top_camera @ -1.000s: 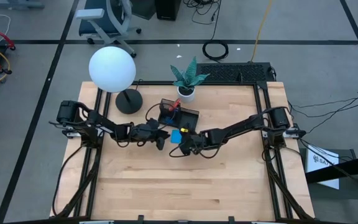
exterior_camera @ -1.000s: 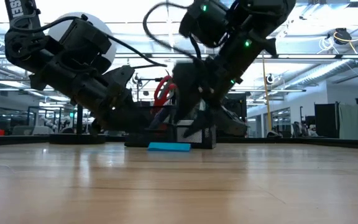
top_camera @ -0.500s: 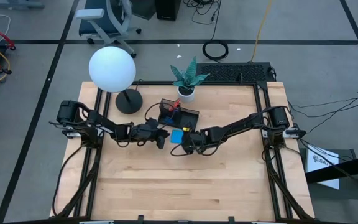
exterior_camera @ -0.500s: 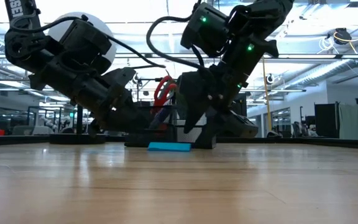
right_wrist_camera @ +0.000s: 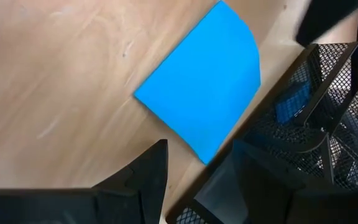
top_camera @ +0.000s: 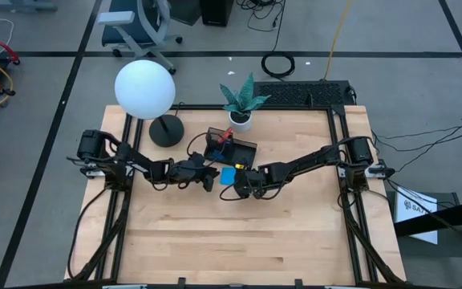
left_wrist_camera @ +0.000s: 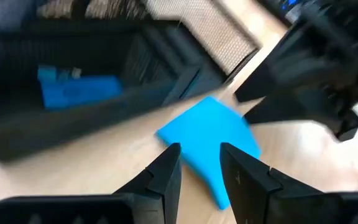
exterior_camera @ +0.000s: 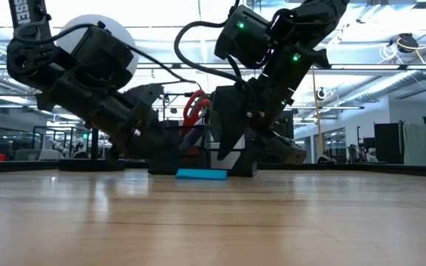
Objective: Pick and place office supplies into organizer
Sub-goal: Put the blue sticky note into the desk organizer
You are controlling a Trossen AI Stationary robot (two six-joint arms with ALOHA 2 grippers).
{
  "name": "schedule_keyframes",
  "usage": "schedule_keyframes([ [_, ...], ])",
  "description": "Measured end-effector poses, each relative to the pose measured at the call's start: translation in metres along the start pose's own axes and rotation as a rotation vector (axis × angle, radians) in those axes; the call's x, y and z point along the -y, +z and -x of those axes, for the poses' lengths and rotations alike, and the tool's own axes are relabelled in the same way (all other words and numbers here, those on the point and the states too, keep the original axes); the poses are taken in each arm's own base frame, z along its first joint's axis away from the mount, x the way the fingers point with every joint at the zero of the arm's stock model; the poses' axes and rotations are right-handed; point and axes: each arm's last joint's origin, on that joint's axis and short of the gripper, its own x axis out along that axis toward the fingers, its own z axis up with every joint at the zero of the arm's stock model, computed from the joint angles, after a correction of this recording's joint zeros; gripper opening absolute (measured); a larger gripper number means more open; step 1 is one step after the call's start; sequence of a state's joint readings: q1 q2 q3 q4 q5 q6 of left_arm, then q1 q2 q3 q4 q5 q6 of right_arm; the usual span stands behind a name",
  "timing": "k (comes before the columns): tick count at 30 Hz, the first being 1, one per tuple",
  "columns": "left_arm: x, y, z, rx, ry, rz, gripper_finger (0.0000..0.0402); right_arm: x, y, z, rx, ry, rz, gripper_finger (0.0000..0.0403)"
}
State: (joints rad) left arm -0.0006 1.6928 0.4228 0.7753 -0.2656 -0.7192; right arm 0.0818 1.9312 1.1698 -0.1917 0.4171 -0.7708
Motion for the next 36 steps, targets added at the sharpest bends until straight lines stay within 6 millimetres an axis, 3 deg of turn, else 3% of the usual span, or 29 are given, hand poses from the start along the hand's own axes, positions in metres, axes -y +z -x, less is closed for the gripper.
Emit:
schedule_keyframes([
  [5,-0.008,-0.012,-0.012,-0.042,0.038,0.017,0.012,-0.001,-0.002,-0.001,-0.005,0.003,0.0,0.0171],
  [12,-0.004,-0.008,-0.03,-0.046,0.029,0.013,0.012,-0.007,-0.007,-0.008,0.045,-0.052,0.022,0.0171],
  [23,0.006,-0.008,-0.035,-0.087,-0.003,-0.019,0.012,-0.016,-0.011,-0.013,0.16,-0.143,0.052,0.0159],
  [36,0.006,-0.009,-0.035,-0.088,-0.004,-0.024,0.012,-0.011,-0.005,-0.011,0.255,-0.159,0.021,0.0083],
])
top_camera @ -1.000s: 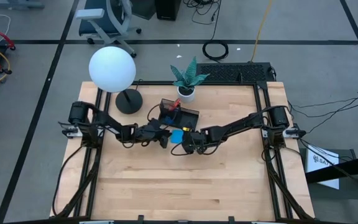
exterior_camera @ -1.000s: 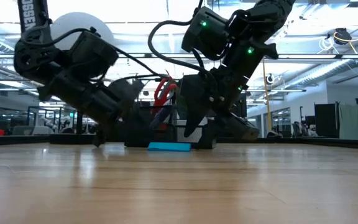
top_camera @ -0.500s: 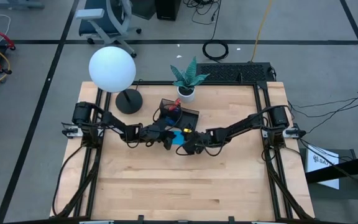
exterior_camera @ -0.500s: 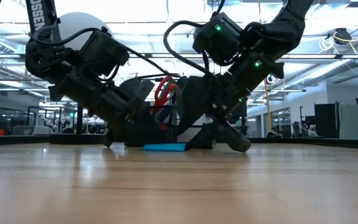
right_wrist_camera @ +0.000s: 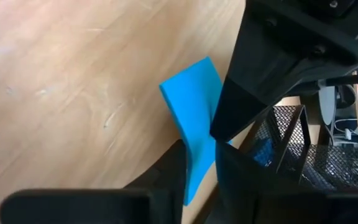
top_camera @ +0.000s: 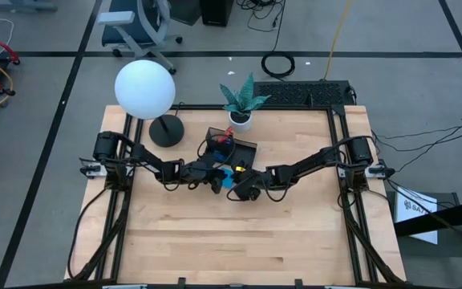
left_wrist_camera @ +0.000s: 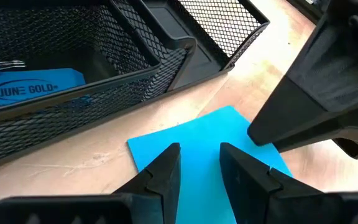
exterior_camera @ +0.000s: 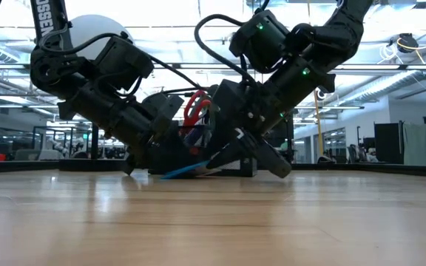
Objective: Pick and place office supplies into organizer
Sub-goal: Put the blue sticky note into the desk organizer
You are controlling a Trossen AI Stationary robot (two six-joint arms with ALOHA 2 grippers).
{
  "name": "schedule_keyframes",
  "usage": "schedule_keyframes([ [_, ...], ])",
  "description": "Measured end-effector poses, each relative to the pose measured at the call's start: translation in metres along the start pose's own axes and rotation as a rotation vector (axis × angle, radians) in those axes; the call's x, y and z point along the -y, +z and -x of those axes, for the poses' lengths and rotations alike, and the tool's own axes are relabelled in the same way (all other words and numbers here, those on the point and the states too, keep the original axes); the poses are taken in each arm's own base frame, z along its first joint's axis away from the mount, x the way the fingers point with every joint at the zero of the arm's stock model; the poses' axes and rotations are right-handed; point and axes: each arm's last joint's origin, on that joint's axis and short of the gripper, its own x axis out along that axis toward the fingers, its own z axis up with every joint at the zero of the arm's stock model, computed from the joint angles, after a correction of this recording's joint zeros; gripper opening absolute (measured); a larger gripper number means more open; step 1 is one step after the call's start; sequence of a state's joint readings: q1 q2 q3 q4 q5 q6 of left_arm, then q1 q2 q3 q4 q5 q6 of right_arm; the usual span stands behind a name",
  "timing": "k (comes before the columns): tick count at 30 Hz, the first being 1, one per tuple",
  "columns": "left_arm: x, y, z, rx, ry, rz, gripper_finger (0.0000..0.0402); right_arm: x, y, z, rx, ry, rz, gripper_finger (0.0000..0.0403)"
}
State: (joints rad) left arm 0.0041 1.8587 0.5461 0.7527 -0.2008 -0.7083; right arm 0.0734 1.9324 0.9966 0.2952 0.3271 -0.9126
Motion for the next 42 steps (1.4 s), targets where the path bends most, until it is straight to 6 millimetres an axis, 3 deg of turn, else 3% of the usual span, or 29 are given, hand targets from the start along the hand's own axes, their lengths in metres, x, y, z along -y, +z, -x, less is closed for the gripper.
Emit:
schedule_keyframes([
  [10,0.0,0.0,0.0,0.0,0.0,0.0,0.012,0.0,0.0,0.0,0.015,0.011,-0.01,0.0007],
  [17,0.001,0.0,0.0,-0.005,-0.024,-0.033,0.012,0.001,-0.001,-0.001,0.048,0.04,-0.033,0.0003],
  [27,0.018,0.015,0.014,0.007,-0.172,-0.085,0.012,0.001,0.0,0.002,0.006,0.015,-0.009,0.0001],
  [42,0.047,0.037,0.052,0.133,-0.187,-0.199,0.012,0.029,0.017,0.043,0.092,-0.059,-0.085,0.0],
])
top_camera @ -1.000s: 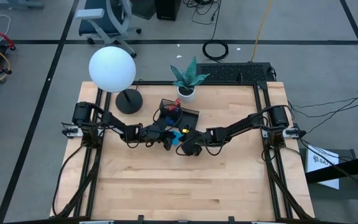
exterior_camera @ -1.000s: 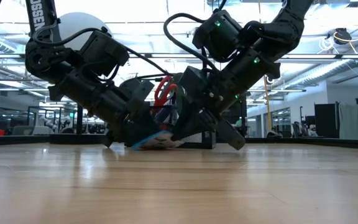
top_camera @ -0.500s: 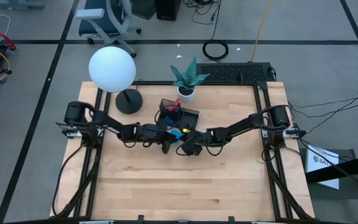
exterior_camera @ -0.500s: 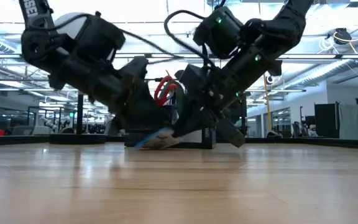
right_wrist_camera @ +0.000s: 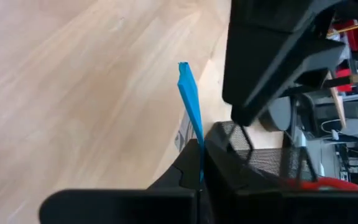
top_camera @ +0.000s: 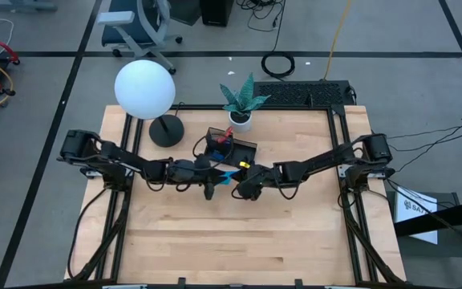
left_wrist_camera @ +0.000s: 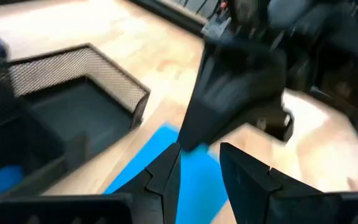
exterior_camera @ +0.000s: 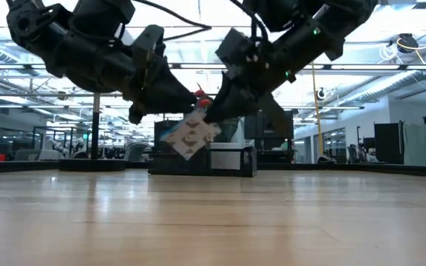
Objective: Pick and place office supplies into organizer
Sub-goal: Put the blue sticky note into the desk organizer
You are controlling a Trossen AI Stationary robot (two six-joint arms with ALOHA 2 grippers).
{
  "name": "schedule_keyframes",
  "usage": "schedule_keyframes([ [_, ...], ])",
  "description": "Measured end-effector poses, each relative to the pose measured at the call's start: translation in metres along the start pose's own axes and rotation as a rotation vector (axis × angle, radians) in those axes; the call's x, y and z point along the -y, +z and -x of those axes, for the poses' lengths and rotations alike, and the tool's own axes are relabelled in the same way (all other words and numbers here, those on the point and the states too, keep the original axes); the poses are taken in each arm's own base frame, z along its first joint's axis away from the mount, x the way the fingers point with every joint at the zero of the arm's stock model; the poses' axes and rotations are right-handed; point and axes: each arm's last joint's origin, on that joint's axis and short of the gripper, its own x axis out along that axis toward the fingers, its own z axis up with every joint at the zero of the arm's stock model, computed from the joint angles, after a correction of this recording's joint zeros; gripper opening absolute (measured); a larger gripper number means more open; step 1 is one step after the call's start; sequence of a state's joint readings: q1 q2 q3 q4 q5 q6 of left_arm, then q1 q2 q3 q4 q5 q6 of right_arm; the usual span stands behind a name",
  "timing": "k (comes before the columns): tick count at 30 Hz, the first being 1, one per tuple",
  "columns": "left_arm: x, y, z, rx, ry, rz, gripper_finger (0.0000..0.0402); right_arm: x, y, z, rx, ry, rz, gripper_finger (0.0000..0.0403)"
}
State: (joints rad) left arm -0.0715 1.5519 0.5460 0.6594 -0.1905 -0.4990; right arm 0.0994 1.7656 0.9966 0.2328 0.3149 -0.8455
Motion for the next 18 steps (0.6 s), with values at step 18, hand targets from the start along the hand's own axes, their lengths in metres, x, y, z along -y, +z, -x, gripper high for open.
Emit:
schedule_keyframes([
  [18,0.002,0.013,0.013,0.017,0.018,-0.048,0.012,0.02,-0.032,0.006,-0.096,-0.124,-0.034,0.0],
])
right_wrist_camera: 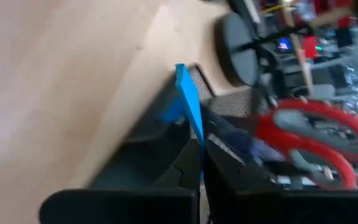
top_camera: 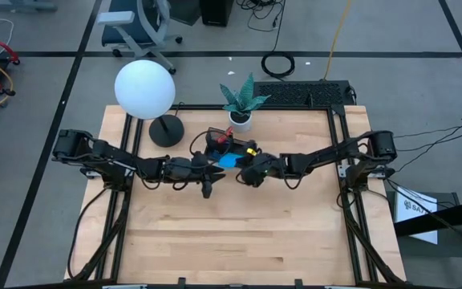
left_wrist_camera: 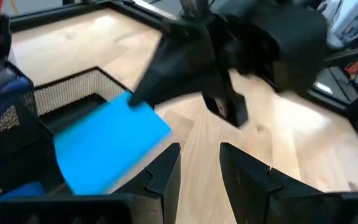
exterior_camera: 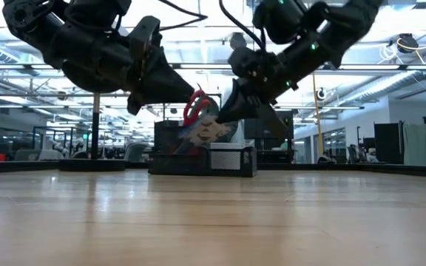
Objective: Pick and place office supplies into organizer
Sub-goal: Put the blue sticky note into the desk organizer
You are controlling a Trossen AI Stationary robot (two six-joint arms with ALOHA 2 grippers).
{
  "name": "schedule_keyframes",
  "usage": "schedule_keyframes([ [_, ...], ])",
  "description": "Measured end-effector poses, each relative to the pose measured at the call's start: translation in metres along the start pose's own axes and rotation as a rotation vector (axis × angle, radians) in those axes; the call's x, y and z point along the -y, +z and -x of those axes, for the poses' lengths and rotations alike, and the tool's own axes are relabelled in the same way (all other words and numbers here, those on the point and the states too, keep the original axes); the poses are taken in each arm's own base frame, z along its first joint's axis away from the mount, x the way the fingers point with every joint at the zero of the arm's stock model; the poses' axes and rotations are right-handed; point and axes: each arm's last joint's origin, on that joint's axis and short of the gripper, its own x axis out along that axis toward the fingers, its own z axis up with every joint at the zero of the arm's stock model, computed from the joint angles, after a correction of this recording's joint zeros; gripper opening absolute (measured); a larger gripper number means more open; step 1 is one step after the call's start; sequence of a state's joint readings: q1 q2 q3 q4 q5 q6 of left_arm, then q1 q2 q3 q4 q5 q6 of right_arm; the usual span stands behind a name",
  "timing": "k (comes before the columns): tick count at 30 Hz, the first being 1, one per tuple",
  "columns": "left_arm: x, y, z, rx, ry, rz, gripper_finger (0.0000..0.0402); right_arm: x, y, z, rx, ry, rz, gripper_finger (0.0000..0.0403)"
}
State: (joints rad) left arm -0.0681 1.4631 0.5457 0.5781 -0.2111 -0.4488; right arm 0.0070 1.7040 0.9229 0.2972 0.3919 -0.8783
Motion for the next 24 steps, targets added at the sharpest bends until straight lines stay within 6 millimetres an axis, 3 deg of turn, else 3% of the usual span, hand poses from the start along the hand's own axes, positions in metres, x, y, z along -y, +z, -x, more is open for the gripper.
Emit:
schedule_keyframes([
  [12,-0.001,-0.001,0.0,-0.006,0.012,-0.005,0.012,-0.006,-0.053,0.006,0.09,-0.096,-0.103,0.0],
  [24,-0.001,-0.001,0.0,-0.004,0.024,-0.01,0.012,0.001,-0.07,0.002,0.046,-0.122,-0.131,0.0],
])
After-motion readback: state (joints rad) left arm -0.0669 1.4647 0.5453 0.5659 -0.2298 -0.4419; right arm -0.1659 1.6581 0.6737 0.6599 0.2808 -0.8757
